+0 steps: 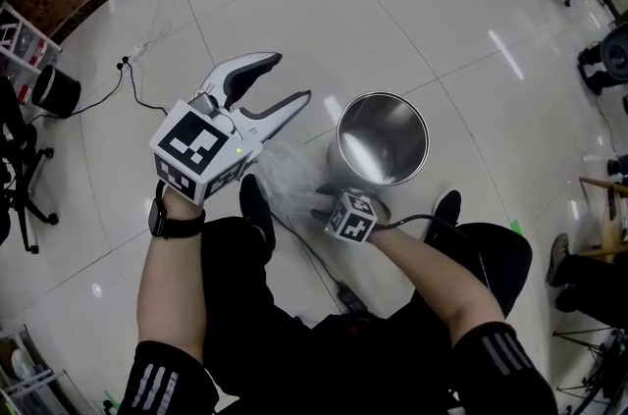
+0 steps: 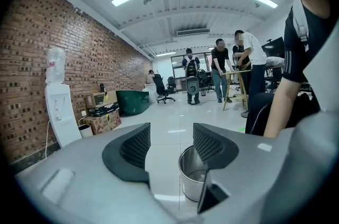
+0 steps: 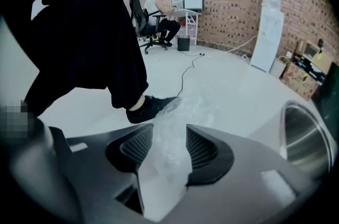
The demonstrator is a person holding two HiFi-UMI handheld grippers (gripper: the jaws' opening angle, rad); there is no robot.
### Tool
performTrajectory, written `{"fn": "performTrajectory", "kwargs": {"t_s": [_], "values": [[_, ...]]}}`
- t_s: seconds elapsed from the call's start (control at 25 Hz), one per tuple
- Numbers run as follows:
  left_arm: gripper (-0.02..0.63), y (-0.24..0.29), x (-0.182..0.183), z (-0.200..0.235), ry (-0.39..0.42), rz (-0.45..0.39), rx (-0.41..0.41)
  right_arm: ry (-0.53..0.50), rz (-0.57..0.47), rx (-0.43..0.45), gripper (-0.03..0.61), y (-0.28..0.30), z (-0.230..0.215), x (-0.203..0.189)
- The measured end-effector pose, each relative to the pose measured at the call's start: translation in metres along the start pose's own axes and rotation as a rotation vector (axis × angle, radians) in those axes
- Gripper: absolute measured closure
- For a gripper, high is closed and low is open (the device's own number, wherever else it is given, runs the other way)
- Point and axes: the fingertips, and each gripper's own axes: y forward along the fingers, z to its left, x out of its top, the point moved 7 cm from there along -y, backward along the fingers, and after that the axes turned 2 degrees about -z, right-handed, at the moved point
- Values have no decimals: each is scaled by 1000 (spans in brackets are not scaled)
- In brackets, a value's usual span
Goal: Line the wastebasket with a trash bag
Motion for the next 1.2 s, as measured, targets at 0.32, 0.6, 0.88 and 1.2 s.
{"fn": "performTrajectory", "kwargs": {"t_s": [0.32, 0.6, 0.88, 1.2], "values": [[365, -15, -2, 1, -24, 37, 3, 10, 193, -104, 330, 72, 6, -50], [365, -20, -11, 1, -38, 19, -8, 144, 305, -104, 372, 99, 2, -87], [365, -19, -8, 3, -37, 4, -17, 157, 163, -112, 571, 80, 0, -59], [365, -2, -5, 2, -17, 5, -16, 90, -3, -140, 571, 20, -9, 2]]}}
